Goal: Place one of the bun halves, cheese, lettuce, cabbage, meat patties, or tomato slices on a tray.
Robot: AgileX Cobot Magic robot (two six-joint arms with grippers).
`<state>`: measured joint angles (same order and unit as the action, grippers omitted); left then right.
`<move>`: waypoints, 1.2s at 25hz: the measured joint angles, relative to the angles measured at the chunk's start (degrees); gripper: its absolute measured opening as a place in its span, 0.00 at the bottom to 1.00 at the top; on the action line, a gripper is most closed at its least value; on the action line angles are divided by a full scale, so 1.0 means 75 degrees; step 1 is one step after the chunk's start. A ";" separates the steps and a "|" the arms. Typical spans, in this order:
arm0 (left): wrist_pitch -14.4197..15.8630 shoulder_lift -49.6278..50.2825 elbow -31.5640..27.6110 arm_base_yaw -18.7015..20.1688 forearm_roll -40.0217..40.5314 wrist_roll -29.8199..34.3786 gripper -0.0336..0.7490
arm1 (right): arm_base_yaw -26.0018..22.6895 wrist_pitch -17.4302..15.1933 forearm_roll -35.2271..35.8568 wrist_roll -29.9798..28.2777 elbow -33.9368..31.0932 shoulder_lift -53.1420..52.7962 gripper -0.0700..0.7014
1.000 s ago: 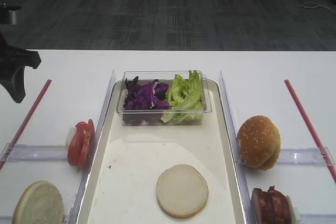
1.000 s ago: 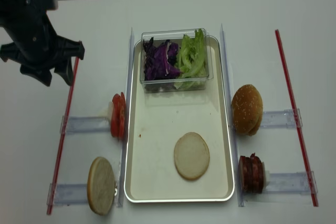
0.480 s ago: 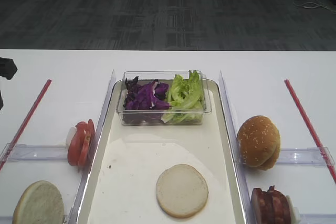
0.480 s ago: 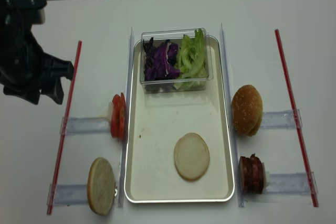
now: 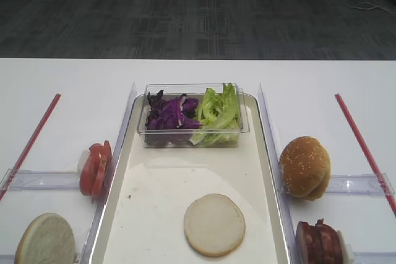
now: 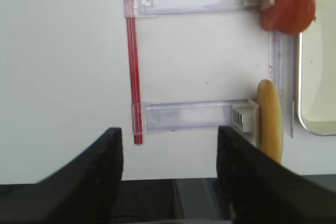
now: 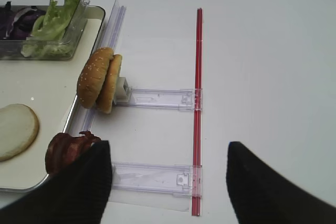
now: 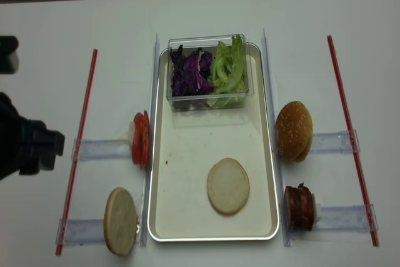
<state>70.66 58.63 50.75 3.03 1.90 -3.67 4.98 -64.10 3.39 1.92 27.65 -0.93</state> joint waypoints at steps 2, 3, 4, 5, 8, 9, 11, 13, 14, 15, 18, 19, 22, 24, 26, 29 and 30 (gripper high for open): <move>0.0021 -0.0482 -0.0252 0.0000 0.0000 0.0000 0.57 | 0.0000 0.0000 0.0000 0.0000 0.0000 0.0000 0.71; 0.0021 -0.0722 -0.0380 0.0000 0.0000 0.0000 0.57 | 0.0000 0.0000 0.0000 0.0000 0.0000 0.0000 0.71; 0.0038 -0.0940 -0.0514 0.0000 0.0000 0.0000 0.57 | 0.0000 0.0000 0.0000 0.0000 0.0000 0.0000 0.71; 0.0051 -0.1140 -0.0625 0.0000 0.0000 -0.0005 0.57 | 0.0000 0.0000 0.0000 0.0000 0.0000 0.0000 0.71; 0.0068 -0.1614 -0.0996 0.0000 0.0005 -0.0005 0.57 | 0.0000 0.0000 0.0000 0.0000 0.0000 0.0000 0.71; 0.0068 -0.1740 -0.1104 0.0000 0.0005 -0.0005 0.57 | 0.0000 0.0000 0.0000 0.0000 0.0000 0.0000 0.71; 0.0086 -0.2044 -0.1356 0.0000 0.0005 -0.0020 0.57 | 0.0000 0.0000 0.0000 0.0000 0.0000 0.0000 0.71; 0.0101 -0.2358 -0.1522 0.0000 0.0005 -0.0039 0.57 | 0.0000 0.0000 0.0000 0.0000 0.0000 0.0000 0.71; 0.0101 -0.2550 -0.1596 0.0000 0.0005 -0.0057 0.57 | 0.0000 0.0000 0.0000 0.0000 0.0000 0.0000 0.71; 0.0101 -0.2743 -0.1648 0.0000 0.0005 -0.0057 0.57 | 0.0000 0.0000 0.0000 0.0000 0.0000 0.0000 0.71; 0.0114 -0.3273 -0.1890 0.0000 0.0005 -0.0057 0.57 | 0.0000 0.0000 0.0000 0.0000 0.0000 0.0000 0.71; 0.0119 -0.3439 -0.1954 0.0000 0.0005 -0.0057 0.57 | 0.0000 0.0000 0.0000 0.0000 0.0000 0.0000 0.71; 0.0153 -0.3855 -0.2045 0.0000 0.0005 -0.0057 0.57 | 0.0000 0.0000 0.0000 0.0000 0.0000 0.0000 0.71; 0.0167 -0.4074 -0.2045 0.0000 0.0005 -0.0057 0.57 | 0.0000 0.0000 0.0000 0.0000 0.0000 0.0000 0.71; 0.0158 -0.4267 -0.2045 0.0000 0.0017 -0.0057 0.57 | 0.0000 0.0000 0.0000 0.0000 0.0000 0.0000 0.71; 0.0170 -0.4515 -0.2045 0.0000 0.0017 -0.0057 0.57 | 0.0000 0.0000 0.0000 0.0000 0.0000 0.0000 0.71; 0.0170 -0.4602 -0.2045 0.0000 0.0017 -0.0062 0.57 | 0.0000 0.0000 0.0000 0.0000 0.0000 0.0000 0.71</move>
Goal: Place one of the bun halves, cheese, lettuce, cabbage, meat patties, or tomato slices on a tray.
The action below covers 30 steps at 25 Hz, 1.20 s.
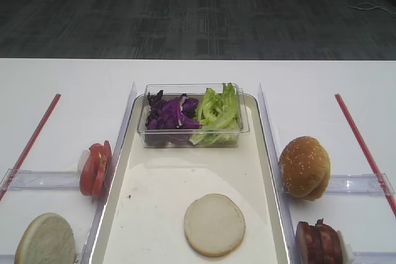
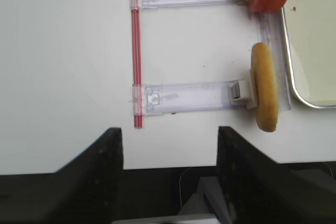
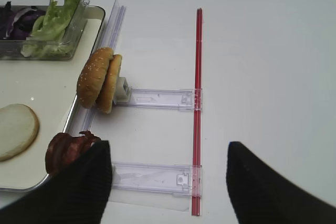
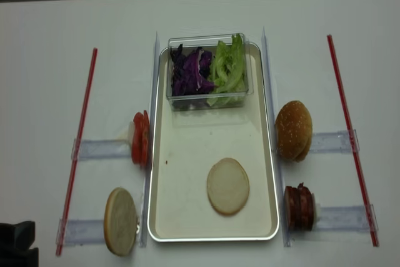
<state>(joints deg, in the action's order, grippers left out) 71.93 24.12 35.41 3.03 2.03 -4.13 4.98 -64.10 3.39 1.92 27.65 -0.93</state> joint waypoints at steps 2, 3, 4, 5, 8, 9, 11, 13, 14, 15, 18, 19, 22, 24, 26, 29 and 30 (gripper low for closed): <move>0.0003 -0.0225 0.0000 0.0000 0.0005 0.0000 0.57 | 0.0000 0.0000 0.0000 0.0000 0.0000 0.0000 0.71; 0.0017 -0.0329 0.0000 0.0000 0.0017 0.0000 0.57 | 0.0000 0.0000 0.0000 0.0000 0.0000 0.0000 0.71; 0.0021 -0.0408 0.0000 0.0000 0.0017 0.0000 0.57 | 0.0000 0.0000 0.0000 0.0000 0.0000 0.0000 0.71; 0.0036 -0.0497 0.0000 0.0000 0.0017 0.0000 0.57 | 0.0000 0.0000 0.0000 0.0000 0.0000 0.0000 0.71; 0.0053 -0.0769 0.0000 0.0000 0.0017 0.0000 0.57 | 0.0000 0.0000 0.0000 0.0000 0.0000 0.0000 0.71; 0.0053 -0.0869 0.0000 0.0000 0.0017 0.0000 0.57 | 0.0000 0.0000 0.0000 0.0000 0.0000 0.0000 0.71; 0.0053 -0.1038 0.0000 0.0000 0.0017 0.0000 0.57 | 0.0000 0.0000 0.0000 0.0000 0.0000 0.0000 0.71; 0.0068 -0.1199 0.0000 0.0000 0.0017 0.0000 0.57 | 0.0000 0.0000 0.0000 0.0000 0.0000 0.0000 0.71; 0.0068 -0.1264 0.0000 0.0000 0.0017 0.0000 0.57 | 0.0000 0.0000 0.0000 0.0000 0.0000 0.0000 0.71; 0.0068 -0.1358 0.0000 0.0000 0.0017 0.0000 0.57 | 0.0000 0.0000 0.0000 0.0000 0.0000 0.0000 0.71; 0.0068 -0.1586 0.0000 0.0000 0.0017 0.0000 0.57 | 0.0000 0.0000 0.0000 0.0000 0.0000 0.0000 0.71; 0.0048 -0.1658 0.0000 0.0000 0.0017 0.0000 0.57 | 0.0000 0.0000 0.0000 0.0000 0.0000 0.0000 0.71; -0.0022 -0.1819 0.0000 0.0000 0.0017 0.0000 0.57 | 0.0000 0.0000 0.0000 0.0000 0.0000 0.0000 0.71; -0.0040 -0.1886 0.0000 0.0000 0.0023 0.0000 0.57 | 0.0000 0.0000 0.0000 0.0000 0.0000 0.0000 0.71; -0.0096 -0.1919 0.0000 0.0000 0.0085 0.0000 0.57 | 0.0000 0.0000 0.0000 0.0000 0.0000 0.0000 0.71; -0.0285 -0.1917 0.0000 0.0000 0.0173 0.0000 0.57 | 0.0000 0.0000 0.0000 -0.0043 0.0000 0.0000 0.71; -0.0365 -0.1917 0.0000 0.0000 0.0173 0.0000 0.57 | 0.0000 0.0000 0.0000 -0.0043 0.0000 0.0000 0.71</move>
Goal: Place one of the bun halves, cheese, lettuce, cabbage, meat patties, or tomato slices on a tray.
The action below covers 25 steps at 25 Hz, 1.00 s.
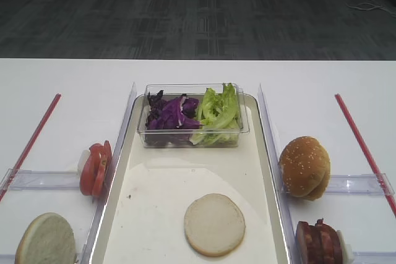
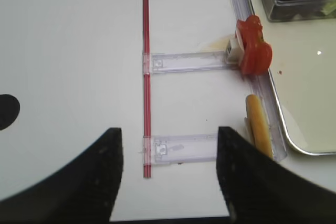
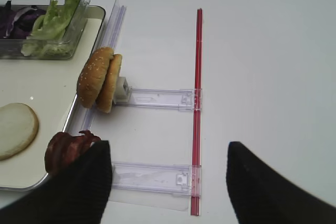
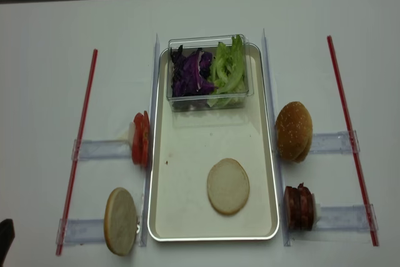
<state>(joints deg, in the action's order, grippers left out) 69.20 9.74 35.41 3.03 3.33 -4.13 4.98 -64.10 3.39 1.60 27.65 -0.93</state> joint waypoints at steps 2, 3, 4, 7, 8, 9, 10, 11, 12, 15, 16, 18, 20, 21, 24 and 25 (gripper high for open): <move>-0.0096 0.0000 0.0000 0.0000 0.0000 0.0000 0.57 | 0.0000 0.0000 0.0000 -0.0011 0.0000 0.0000 0.71; -0.0130 0.0000 0.0000 0.0000 0.0012 0.0000 0.57 | 0.0000 0.0000 0.0000 -0.0011 0.0000 0.0000 0.71; -0.0142 0.0000 0.0000 0.0000 0.0012 0.0000 0.57 | 0.0000 0.0000 0.0000 -0.0011 0.0000 0.0000 0.71; -0.0170 0.0000 -0.0017 0.0000 0.0012 0.0000 0.57 | 0.0000 0.0000 0.0000 -0.0011 0.0000 0.0000 0.71; -0.0187 0.0000 -0.0079 0.0000 0.0012 0.0000 0.57 | 0.0000 0.0000 0.0000 -0.0011 0.0000 0.0000 0.71; -0.0199 0.0000 -0.0172 0.0000 0.0012 0.0000 0.57 | 0.0000 0.0000 0.0000 -0.0011 0.0000 0.0000 0.71; -0.0217 0.0000 -0.0290 0.0000 0.0012 -0.0012 0.57 | 0.0000 0.0000 0.0000 -0.0011 0.0000 0.0000 0.71; -0.0216 -0.0006 -0.0391 0.0000 -0.0002 -0.0035 0.57 | 0.0000 0.0000 0.0000 -0.0011 0.0000 0.0000 0.71; -0.0232 -0.0018 -0.0515 0.0000 -0.0038 -0.0078 0.57 | 0.0000 0.0000 0.0000 -0.0031 0.0000 0.0000 0.71; -0.0341 -0.0332 -0.0761 0.0000 -0.0183 -0.0199 0.57 | 0.0000 0.0000 0.0000 -0.0046 0.0000 0.0000 0.71; -0.0341 -0.0446 -0.0809 0.0000 -0.0180 -0.0197 0.57 | 0.0000 0.0000 0.0000 -0.0046 0.0000 0.0000 0.71; -0.0341 -0.0705 -0.0836 0.0000 -0.0186 -0.0200 0.57 | 0.0000 0.0000 0.0000 -0.0046 0.0000 0.0000 0.71; -0.0341 -0.0944 -0.0836 0.0000 -0.0198 -0.0213 0.57 | 0.0000 0.0000 0.0000 -0.0046 0.0000 0.0000 0.71; -0.0341 -0.1068 -0.0836 0.0000 -0.0198 -0.0213 0.57 | 0.0000 0.0000 0.0000 -0.0046 0.0000 0.0000 0.71; -0.0355 -0.1337 -0.0836 0.0000 -0.0198 -0.0213 0.57 | 0.0000 0.0000 0.0000 -0.0046 0.0000 0.0000 0.71; -0.0355 -0.1379 -0.0836 0.0000 -0.0198 -0.0213 0.57 | 0.0000 0.0000 0.0000 -0.0046 0.0000 0.0000 0.71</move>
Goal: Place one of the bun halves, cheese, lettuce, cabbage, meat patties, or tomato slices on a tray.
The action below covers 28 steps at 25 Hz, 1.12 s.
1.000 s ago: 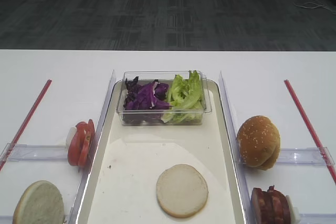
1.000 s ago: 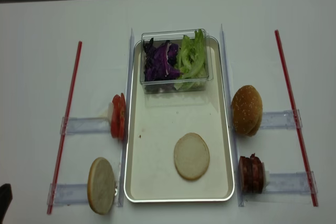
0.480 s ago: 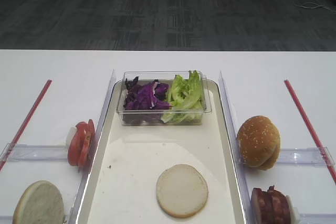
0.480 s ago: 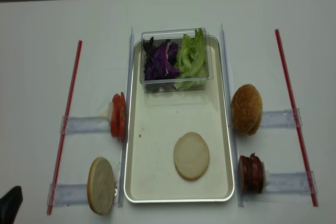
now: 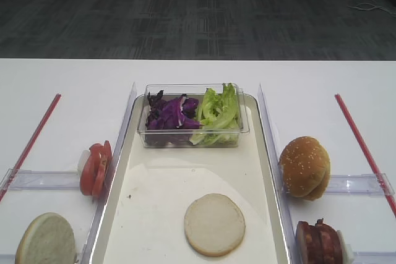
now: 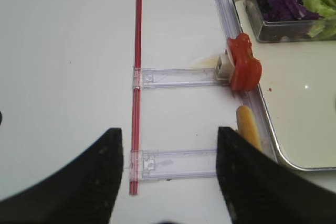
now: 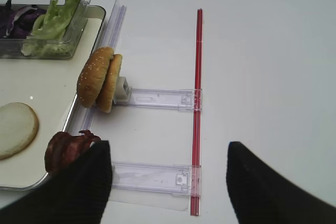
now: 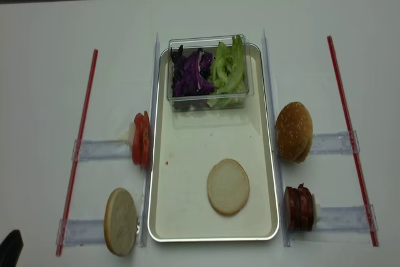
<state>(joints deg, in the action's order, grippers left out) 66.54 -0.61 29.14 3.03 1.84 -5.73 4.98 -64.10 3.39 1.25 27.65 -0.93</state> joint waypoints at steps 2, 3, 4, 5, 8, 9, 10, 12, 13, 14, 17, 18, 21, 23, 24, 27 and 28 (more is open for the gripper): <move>0.0000 -0.0033 0.0000 0.0000 0.0000 0.0000 0.57 | 0.0000 0.0000 0.0000 0.0000 0.0000 0.0000 0.71; 0.0000 -0.0033 0.0000 0.0000 0.0000 0.0000 0.57 | 0.0000 0.0000 0.0000 0.0000 0.0000 0.0000 0.71; 0.0000 -0.0033 0.0000 0.0000 0.0000 0.0000 0.57 | 0.0000 0.0000 0.0000 0.0000 0.0000 0.0000 0.71; 0.0000 -0.0033 0.0000 0.0000 0.0000 0.0000 0.57 | 0.0000 0.0000 0.0000 0.0000 0.0000 0.0000 0.71; 0.0000 -0.0033 0.0000 0.0000 0.0000 0.0078 0.57 | 0.0000 0.0000 0.0000 0.0000 0.0000 0.0000 0.71; 0.0000 -0.0033 0.0000 0.0000 -0.0021 0.0158 0.56 | 0.0000 0.0000 0.0000 0.0000 0.0000 0.0000 0.71; 0.0000 -0.0033 0.0000 0.0000 -0.0057 0.0293 0.55 | 0.0000 0.0000 0.0000 0.0000 0.0000 0.0000 0.71; 0.0000 -0.0049 0.0000 0.0000 -0.0178 0.0459 0.53 | 0.0000 0.0000 0.0000 0.0000 0.0000 0.0000 0.71; 0.0000 -0.0049 0.0000 0.0000 -0.0245 0.0493 0.52 | 0.0000 0.0000 0.0000 0.0000 0.0000 0.0000 0.71; 0.0000 -0.0049 0.0000 0.0000 -0.0245 0.0530 0.51 | 0.0000 0.0000 0.0000 0.0000 0.0000 0.0000 0.71; 0.0000 -0.0049 0.0000 0.0000 -0.0245 0.0546 0.50 | 0.0000 0.0000 0.0000 0.0014 0.0000 0.0000 0.71; 0.0000 -0.0049 0.0000 0.0000 -0.0245 0.0546 0.50 | 0.0000 0.0000 0.0000 0.0014 0.0000 0.0000 0.71; 0.0000 -0.0049 0.0000 0.0000 -0.0245 0.0546 0.50 | 0.0000 0.0000 0.0000 0.0014 0.0000 0.0000 0.71; 0.0014 -0.0049 0.0000 0.0000 -0.0245 0.0546 0.50 | 0.0000 0.0000 0.0000 0.0014 0.0000 0.0000 0.71; 0.0014 -0.0049 0.0000 0.0000 -0.0245 0.0560 0.50 | 0.0000 0.0000 0.0000 0.0014 0.0000 0.0000 0.71; 0.0014 -0.0049 -0.0028 0.0000 -0.0245 0.0557 0.50 | 0.0000 0.0000 0.0000 0.0014 0.0000 0.0000 0.71; 0.0014 -0.0049 -0.0062 0.0000 -0.0245 0.0557 0.50 | 0.0000 0.0000 0.0000 0.0014 0.0000 0.0000 0.71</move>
<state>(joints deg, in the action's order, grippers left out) 66.64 -0.98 28.68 3.03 0.00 -1.55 4.98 -64.10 3.39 1.35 27.65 -0.93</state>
